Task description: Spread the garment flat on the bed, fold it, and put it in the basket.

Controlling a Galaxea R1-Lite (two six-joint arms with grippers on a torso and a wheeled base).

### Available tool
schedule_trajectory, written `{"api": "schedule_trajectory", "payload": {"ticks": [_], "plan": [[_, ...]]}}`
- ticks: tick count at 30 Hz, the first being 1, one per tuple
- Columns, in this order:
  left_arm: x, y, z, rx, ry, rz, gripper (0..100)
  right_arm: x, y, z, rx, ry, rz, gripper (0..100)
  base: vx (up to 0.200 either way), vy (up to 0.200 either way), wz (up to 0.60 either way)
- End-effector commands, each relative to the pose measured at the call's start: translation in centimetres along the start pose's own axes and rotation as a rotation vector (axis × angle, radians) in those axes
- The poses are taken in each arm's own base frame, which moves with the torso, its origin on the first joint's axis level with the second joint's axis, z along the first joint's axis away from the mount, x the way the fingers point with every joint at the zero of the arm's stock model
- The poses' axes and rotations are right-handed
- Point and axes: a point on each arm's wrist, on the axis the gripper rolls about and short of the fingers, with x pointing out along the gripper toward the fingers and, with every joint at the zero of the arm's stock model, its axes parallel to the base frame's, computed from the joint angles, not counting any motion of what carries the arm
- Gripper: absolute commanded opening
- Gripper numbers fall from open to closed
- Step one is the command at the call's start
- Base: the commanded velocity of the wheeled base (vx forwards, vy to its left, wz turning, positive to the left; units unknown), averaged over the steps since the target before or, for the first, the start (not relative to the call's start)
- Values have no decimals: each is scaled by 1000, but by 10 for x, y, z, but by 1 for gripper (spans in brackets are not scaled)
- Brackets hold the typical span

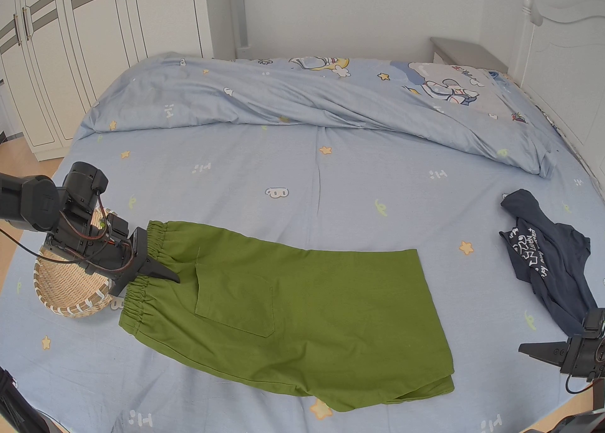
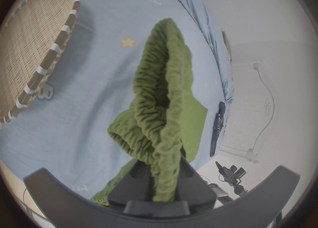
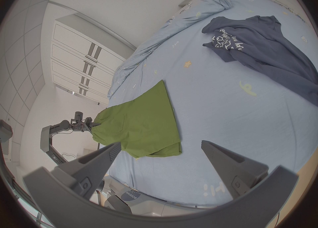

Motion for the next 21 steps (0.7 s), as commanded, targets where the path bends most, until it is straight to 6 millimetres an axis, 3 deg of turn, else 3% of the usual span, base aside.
{"api": "schedule_trajectory", "payload": {"ticks": [1,3,6,7,13,21], "plan": [[-5,-34,-16,43,1,-46,0,0,0,0,1,0,-1,100,0,0,0],[-4,-44,-21,33,11,-61,0,0,0,0,1,0,-1,100,0,0,0],[-4,-44,-21,33,11,-61,0,0,0,0,1,0,-1,100,0,0,0],[-3,-72,-34,11,39,-106,0,-2,3,-1,-8,-6,1,100,0,0,0],[2,-105,-46,22,56,-132,0,-2,3,-2,-8,-6,0,100,0,0,0],[24,-141,-55,43,63,-115,0,-3,3,-2,-9,-7,0,100,0,0,0]]}}
